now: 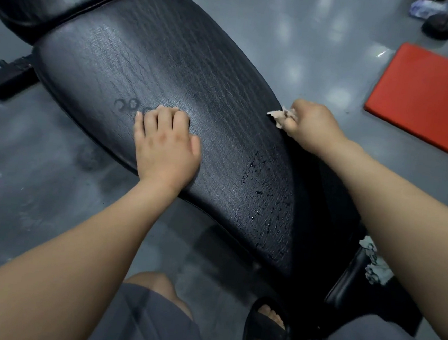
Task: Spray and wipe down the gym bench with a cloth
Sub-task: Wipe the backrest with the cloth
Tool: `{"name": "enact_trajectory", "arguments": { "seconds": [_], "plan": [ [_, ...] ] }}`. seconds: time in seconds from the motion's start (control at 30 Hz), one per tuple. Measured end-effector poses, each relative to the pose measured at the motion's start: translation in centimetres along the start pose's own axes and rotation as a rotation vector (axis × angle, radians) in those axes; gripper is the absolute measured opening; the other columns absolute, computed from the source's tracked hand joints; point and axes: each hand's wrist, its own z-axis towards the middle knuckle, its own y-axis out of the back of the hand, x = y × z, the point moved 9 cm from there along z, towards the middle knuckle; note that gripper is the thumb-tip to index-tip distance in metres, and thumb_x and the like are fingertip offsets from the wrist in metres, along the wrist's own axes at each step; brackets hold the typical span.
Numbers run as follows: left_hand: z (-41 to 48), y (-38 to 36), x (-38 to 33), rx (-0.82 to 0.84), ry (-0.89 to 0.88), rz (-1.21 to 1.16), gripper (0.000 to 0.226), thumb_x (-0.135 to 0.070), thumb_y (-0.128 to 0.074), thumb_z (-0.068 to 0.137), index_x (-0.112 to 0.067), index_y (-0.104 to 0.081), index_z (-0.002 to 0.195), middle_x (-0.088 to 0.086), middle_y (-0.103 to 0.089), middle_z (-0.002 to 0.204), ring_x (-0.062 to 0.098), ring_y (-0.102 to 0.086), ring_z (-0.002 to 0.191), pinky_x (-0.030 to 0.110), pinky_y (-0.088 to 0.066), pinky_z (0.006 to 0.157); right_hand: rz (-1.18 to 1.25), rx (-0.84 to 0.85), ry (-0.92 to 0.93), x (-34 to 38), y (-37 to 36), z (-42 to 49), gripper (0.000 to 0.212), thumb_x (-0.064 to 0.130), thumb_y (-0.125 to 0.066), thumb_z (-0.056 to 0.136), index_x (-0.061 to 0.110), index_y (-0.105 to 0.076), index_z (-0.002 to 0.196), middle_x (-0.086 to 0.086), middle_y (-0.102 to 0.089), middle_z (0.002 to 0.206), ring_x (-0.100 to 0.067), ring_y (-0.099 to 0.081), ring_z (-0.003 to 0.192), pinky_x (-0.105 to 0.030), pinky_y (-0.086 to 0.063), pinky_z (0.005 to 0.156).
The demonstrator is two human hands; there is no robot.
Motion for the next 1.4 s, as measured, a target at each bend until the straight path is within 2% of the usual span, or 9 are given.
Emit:
{"name": "enact_trajectory", "arguments": {
  "seconds": [0.1, 0.2, 0.4, 0.63, 0.77, 0.9, 1.07, 1.3, 1.4],
  "plan": [
    [0.4, 0.2, 0.2, 0.061, 0.019, -0.097, 0.030, -0.027, -0.047, 0.083, -0.016, -0.063, 0.106, 0.011, -0.059, 0.117, 0.037, -0.048, 0.121, 0.055, -0.025, 0.118, -0.052, 0.074, -0.037, -2.0, -0.4, -1.4, 0.040, 0.044, -0.058, 0.097, 0.004, -0.057, 0.093, -0.026, -0.065, 0.097, -0.043, -0.059, 0.093, -0.043, -0.047, 0.074],
    [1.7, 0.7, -3.2, 0.058, -0.172, -0.174, 0.027, -0.022, -0.052, 0.084, -0.012, -0.064, 0.106, 0.010, -0.060, 0.116, 0.035, -0.051, 0.117, 0.051, -0.036, 0.110, -0.063, 0.061, -0.044, -1.4, -0.5, -1.2, 0.037, 0.041, -0.057, 0.096, 0.005, -0.054, 0.089, -0.026, -0.064, 0.095, -0.043, -0.060, 0.091, -0.042, -0.047, 0.071],
    [3.0, -3.4, -8.4, 0.169, -0.450, -0.193, 0.042, -0.022, -0.044, 0.094, -0.020, -0.063, 0.131, 0.005, -0.057, 0.138, 0.028, -0.044, 0.137, 0.052, -0.026, 0.120, 0.195, -0.092, -0.005, -1.4, -0.6, -0.5, 0.039, 0.041, -0.061, 0.096, 0.016, -0.056, 0.125, -0.014, -0.064, 0.108, -0.032, -0.056, 0.097, -0.032, -0.034, 0.072],
    [2.1, -3.7, -8.3, 0.176, -0.425, -0.125, 0.047, -0.022, -0.044, 0.093, -0.020, -0.059, 0.138, 0.006, -0.051, 0.148, 0.028, -0.039, 0.144, 0.045, -0.016, 0.125, 0.322, -0.077, 0.101, -2.6, -1.2, -1.9, 0.034, 0.056, -0.055, 0.091, 0.025, -0.064, 0.104, 0.001, -0.053, 0.090, -0.015, -0.053, 0.086, -0.025, -0.037, 0.076],
    [2.1, -3.7, -8.6, 0.211, -0.417, -0.073, 0.047, -0.025, -0.046, 0.093, -0.020, -0.058, 0.139, 0.006, -0.049, 0.151, 0.030, -0.037, 0.145, 0.046, -0.016, 0.125, 0.338, -0.035, 0.131, -3.0, -1.3, -2.7, 0.027, 0.038, -0.064, 0.096, 0.021, -0.067, 0.117, -0.004, -0.057, 0.099, -0.017, -0.055, 0.090, -0.024, -0.040, 0.081],
    [2.4, -3.8, -9.0, 0.226, -0.420, -0.023, 0.048, -0.028, -0.049, 0.092, -0.019, -0.059, 0.138, 0.008, -0.050, 0.151, 0.031, -0.038, 0.144, 0.049, -0.018, 0.124, 0.345, -0.137, 0.031, -2.9, -0.7, -2.8, 0.023, 0.025, -0.063, 0.093, 0.015, -0.069, 0.113, -0.010, -0.061, 0.100, -0.031, -0.059, 0.095, -0.037, -0.047, 0.084],
    [2.6, -4.3, -9.2, 0.263, -0.427, 0.009, 0.048, -0.031, -0.050, 0.095, -0.017, -0.057, 0.140, 0.011, -0.049, 0.151, 0.033, -0.038, 0.144, 0.055, -0.021, 0.122, 0.354, -0.167, -0.003, -0.5, -0.1, -3.6, 0.024, 0.021, -0.060, 0.095, 0.014, -0.071, 0.115, -0.007, -0.061, 0.104, -0.031, -0.055, 0.096, -0.034, -0.046, 0.081],
    [2.7, -4.7, -9.1, 0.292, -0.434, 0.020, 0.047, -0.032, -0.048, 0.097, -0.016, -0.055, 0.141, 0.012, -0.048, 0.152, 0.034, -0.036, 0.146, 0.057, -0.020, 0.121, 0.216, -0.203, -0.394, -5.4, 0.0, -8.3, 0.019, 0.019, -0.059, 0.096, 0.011, -0.072, 0.107, -0.012, -0.061, 0.095, -0.037, -0.054, 0.091, -0.042, -0.049, 0.080],
    [2.6, -4.7, -9.1, 0.297, -0.429, 0.003, 0.046, -0.031, -0.048, 0.097, -0.017, -0.055, 0.141, 0.012, -0.048, 0.152, 0.034, -0.036, 0.146, 0.057, -0.020, 0.121, 0.224, -0.194, -0.366, -2.0, 0.4, -6.7, 0.015, 0.013, -0.059, 0.092, 0.008, -0.071, 0.099, -0.013, -0.057, 0.092, -0.035, -0.052, 0.092, -0.037, -0.047, 0.071]
  ]
}}
